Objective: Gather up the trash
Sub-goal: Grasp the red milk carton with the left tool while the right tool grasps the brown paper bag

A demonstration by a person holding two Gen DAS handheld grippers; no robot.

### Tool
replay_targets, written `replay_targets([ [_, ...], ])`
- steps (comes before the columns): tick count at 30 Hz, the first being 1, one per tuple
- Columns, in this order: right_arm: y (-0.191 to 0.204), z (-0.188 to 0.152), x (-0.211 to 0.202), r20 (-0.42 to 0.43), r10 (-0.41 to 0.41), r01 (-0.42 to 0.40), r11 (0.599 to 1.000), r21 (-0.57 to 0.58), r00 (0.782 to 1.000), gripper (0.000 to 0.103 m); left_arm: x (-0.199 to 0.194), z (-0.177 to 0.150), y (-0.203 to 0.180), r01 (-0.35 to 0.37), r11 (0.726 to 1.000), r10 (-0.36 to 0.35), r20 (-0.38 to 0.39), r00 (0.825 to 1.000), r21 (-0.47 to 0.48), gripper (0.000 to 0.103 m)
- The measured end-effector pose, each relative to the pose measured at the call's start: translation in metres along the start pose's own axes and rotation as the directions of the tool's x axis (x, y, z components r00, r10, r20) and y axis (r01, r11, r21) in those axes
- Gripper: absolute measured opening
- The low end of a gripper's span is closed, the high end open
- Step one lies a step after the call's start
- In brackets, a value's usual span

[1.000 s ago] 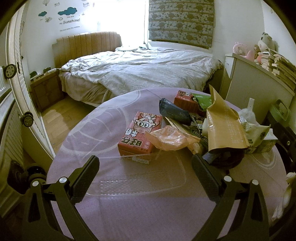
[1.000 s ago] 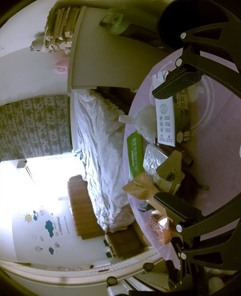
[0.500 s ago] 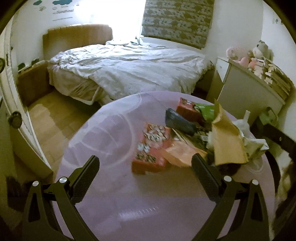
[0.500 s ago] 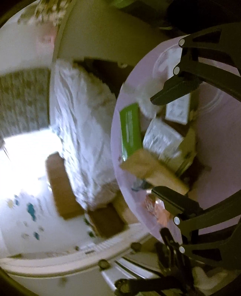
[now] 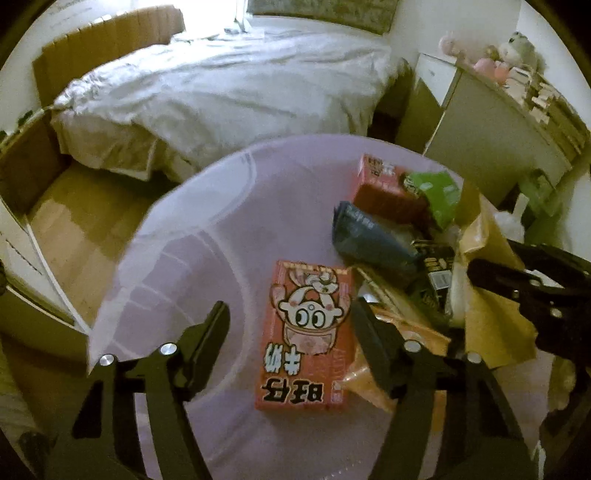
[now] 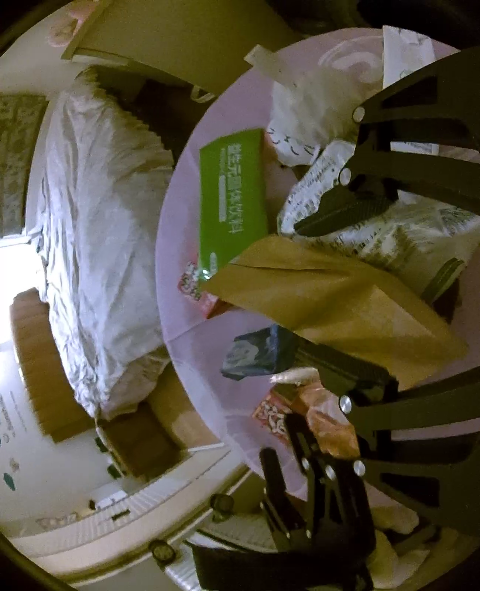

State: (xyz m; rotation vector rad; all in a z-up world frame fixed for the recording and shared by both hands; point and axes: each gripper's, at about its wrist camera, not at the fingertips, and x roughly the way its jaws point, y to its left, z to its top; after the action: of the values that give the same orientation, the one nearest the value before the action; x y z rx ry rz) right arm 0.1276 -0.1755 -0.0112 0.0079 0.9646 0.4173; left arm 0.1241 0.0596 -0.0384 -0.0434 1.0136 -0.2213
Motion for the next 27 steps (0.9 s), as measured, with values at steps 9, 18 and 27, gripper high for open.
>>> replay_targets([
  [9,-0.003,-0.010,-0.009,0.047,0.047,-0.049,0.998,0.025,0.998,0.043,-0.008,-0.002,0.010,0.037,0.997,-0.034,0.054,0.998,-0.062,0.030],
  [18,-0.013,-0.022,-0.037,0.118,0.106,-0.116,0.990,0.078,0.987,0.041,-0.019,-0.003,0.005,0.038,0.998,-0.035,0.062,0.997,-0.041,0.018],
  [27,-0.020,-0.042,-0.063,0.156,0.101,-0.117,0.988,0.097,0.983,0.041,0.009,0.005,-0.016,-0.053,0.998,0.053,0.009,0.999,0.043,0.081],
])
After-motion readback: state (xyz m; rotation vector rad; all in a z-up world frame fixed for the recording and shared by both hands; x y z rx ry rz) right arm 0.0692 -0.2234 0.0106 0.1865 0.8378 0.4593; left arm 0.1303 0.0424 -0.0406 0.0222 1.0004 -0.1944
